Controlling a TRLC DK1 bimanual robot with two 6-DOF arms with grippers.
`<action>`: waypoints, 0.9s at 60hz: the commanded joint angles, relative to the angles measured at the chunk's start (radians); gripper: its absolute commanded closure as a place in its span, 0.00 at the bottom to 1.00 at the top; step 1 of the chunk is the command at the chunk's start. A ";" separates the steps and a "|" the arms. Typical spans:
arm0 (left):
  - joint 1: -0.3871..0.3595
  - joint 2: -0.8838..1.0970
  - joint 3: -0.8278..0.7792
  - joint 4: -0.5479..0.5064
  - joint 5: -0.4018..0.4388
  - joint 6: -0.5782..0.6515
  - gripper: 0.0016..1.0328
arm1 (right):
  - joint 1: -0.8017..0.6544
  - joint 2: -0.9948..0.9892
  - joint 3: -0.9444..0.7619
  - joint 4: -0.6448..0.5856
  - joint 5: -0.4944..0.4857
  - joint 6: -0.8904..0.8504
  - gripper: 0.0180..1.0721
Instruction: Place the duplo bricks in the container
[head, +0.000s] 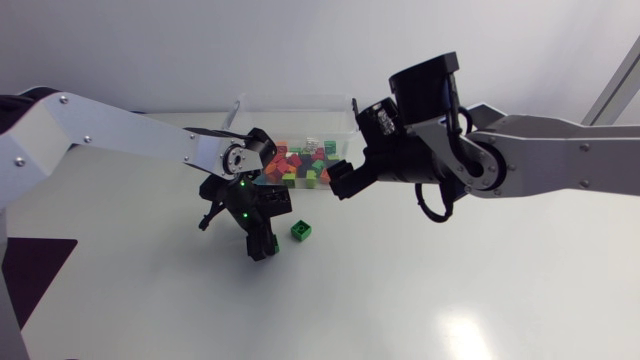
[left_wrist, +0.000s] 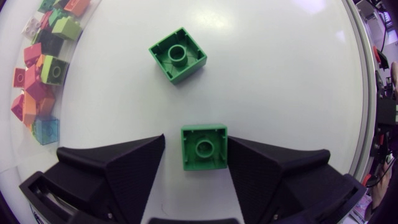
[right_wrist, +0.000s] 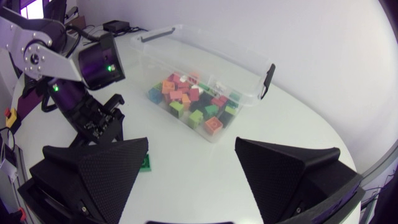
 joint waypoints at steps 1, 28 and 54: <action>-0.006 0.037 0.030 -0.008 -0.003 -0.017 0.77 | 0.008 -0.005 -0.044 0.006 -0.018 -0.012 0.05; 0.092 -0.178 0.016 -0.143 0.066 -0.030 0.82 | 0.035 0.193 0.066 -0.162 -0.150 -0.057 0.05; 0.196 -0.423 0.060 -0.042 0.197 -0.199 0.82 | 0.106 0.483 0.327 -0.310 -0.148 -0.123 0.05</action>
